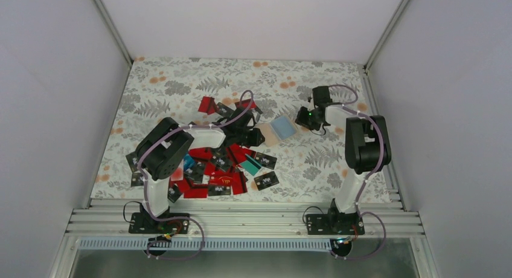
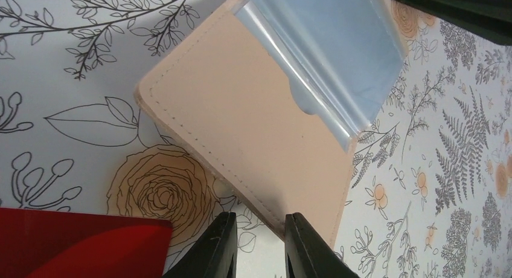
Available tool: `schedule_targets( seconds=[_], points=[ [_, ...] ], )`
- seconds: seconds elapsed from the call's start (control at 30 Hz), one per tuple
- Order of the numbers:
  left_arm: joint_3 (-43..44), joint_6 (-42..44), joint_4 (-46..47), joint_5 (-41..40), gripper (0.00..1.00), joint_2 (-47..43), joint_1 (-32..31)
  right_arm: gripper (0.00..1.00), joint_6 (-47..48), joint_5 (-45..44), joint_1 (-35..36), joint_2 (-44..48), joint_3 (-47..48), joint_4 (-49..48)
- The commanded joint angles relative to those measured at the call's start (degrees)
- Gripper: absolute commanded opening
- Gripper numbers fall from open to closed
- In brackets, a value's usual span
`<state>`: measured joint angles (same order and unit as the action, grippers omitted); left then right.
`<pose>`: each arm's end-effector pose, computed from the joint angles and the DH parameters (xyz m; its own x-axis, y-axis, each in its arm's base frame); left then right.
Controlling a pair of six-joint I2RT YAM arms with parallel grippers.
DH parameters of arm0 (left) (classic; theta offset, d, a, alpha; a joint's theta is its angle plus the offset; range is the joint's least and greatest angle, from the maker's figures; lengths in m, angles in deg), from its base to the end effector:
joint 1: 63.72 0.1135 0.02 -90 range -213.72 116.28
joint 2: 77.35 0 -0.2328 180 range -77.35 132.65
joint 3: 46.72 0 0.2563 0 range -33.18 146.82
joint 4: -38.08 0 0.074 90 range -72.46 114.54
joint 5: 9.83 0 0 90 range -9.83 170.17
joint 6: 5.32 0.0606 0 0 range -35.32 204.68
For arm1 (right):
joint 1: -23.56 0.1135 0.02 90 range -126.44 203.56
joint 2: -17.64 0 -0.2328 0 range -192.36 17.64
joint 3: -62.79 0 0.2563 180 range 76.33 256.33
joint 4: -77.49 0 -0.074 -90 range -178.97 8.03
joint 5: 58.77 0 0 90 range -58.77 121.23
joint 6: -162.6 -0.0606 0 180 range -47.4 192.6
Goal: Put the credit cards into the card holder
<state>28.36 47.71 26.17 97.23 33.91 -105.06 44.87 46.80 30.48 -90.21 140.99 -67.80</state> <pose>0.2881 -0.2772 0.0810 -0.9147 0.0389 -0.4024 0.2860 0.7657 -0.5761 0.3667 0.0609 0.0890 -0.8998 0.3423 -0.2704 0.2116 0.8846 0.4155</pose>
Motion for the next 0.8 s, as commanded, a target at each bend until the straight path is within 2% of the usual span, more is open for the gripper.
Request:
schedule_targets(
  seconds=[0.0,0.23,0.53,0.77],
  points=[
    [0.33,-0.41,0.97,0.50,0.23,-0.01,-0.32,0.30,0.47,-2.42,-0.48,2.52,1.59,1.77],
    [1.13,0.49,-0.10,-0.22,0.30,-0.86,-0.36,0.38,1.24,-1.99,-0.27,8.78,-0.51,1.81],
    [1.82,1.33,-1.48,-1.35,0.32,-1.85,-0.32,0.39,4.38,6.38,2.94,15.60,-5.56,-1.45],
    [1.87,2.10,-3.06,-2.69,0.36,-4.56,-0.32,0.38,6.53,10.06,7.90,15.79,-6.20,-2.90]
  ],
)
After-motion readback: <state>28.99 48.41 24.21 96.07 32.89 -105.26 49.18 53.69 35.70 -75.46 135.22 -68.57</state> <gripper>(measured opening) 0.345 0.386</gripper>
